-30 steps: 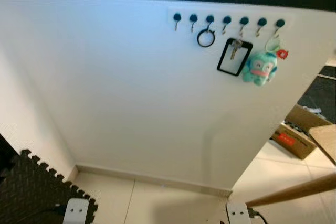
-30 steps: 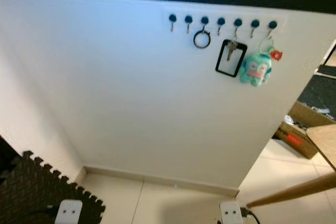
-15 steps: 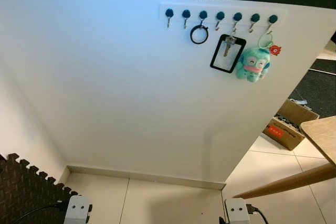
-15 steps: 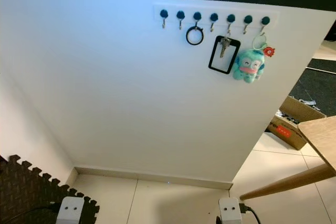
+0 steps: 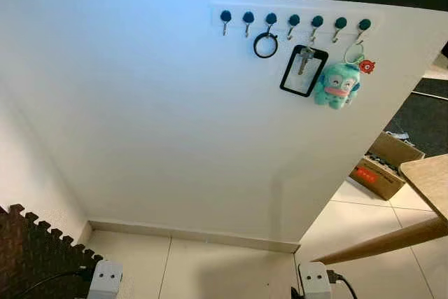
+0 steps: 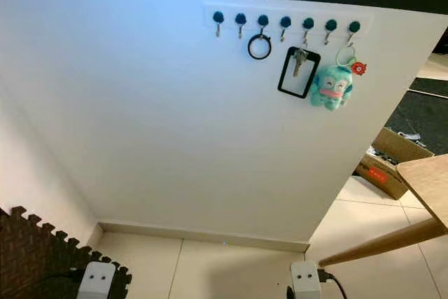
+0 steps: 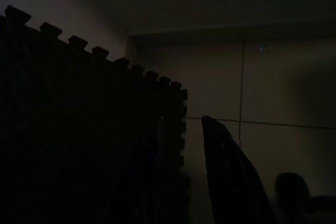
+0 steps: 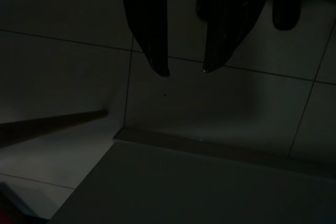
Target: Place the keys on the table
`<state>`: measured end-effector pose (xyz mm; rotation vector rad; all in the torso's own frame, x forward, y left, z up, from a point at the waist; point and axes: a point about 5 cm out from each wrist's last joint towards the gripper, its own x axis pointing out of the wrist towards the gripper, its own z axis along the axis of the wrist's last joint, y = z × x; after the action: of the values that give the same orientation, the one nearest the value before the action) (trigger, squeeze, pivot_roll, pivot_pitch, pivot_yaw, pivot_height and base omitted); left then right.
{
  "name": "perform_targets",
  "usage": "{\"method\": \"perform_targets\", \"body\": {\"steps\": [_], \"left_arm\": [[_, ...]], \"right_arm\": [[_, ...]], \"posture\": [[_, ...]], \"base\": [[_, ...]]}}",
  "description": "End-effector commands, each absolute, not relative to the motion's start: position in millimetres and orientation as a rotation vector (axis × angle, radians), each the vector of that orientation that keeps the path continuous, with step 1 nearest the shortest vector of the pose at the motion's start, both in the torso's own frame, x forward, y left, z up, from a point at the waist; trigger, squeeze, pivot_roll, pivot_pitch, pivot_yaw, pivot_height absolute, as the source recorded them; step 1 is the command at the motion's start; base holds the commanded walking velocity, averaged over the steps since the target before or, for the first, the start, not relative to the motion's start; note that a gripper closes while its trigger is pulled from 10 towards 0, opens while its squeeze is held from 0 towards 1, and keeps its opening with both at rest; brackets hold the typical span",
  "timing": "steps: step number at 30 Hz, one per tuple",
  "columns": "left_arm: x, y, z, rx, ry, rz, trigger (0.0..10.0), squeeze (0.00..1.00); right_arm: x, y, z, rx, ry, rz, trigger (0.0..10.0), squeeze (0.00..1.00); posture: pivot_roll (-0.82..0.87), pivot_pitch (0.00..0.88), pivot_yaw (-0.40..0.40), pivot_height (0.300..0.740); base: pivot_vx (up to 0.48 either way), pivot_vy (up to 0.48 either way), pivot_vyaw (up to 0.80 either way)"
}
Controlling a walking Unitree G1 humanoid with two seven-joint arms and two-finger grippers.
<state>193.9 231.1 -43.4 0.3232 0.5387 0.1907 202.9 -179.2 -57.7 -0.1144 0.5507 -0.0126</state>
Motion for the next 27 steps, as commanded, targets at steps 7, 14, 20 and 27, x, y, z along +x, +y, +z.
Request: {"method": "perform_targets", "body": {"steps": [7,14,20,27], "left_arm": [[186,227,-51,0.323,0.573,0.175,10.0,0.00],[186,227,-51,0.309,0.570,0.190,10.0,0.00],[187,228,-49,0.312,0.561,0.197,10.0,0.00],[199,233,-39,0.325,0.506,0.208,10.0,0.00]], "right_arm": [[193,-181,-64,-0.115,0.587,-0.020,10.0,0.00],[192,-181,-64,-0.115,0.591,-0.019,10.0,0.00],[193,-181,-64,-0.115,0.589,-0.017,10.0,0.00],[201,-179,-58,-0.122,0.544,-0.004,10.0,0.00]], "posture": [[0.06,0.118,-0.015,0.740],[0.06,0.119,-0.014,0.740],[0.06,0.122,-0.014,0.740],[0.06,0.123,-0.010,0.740]], "base": [[0.000,-0.480,0.00],[0.000,-0.054,0.00],[0.000,0.000,0.00],[0.000,0.000,0.00]]}}
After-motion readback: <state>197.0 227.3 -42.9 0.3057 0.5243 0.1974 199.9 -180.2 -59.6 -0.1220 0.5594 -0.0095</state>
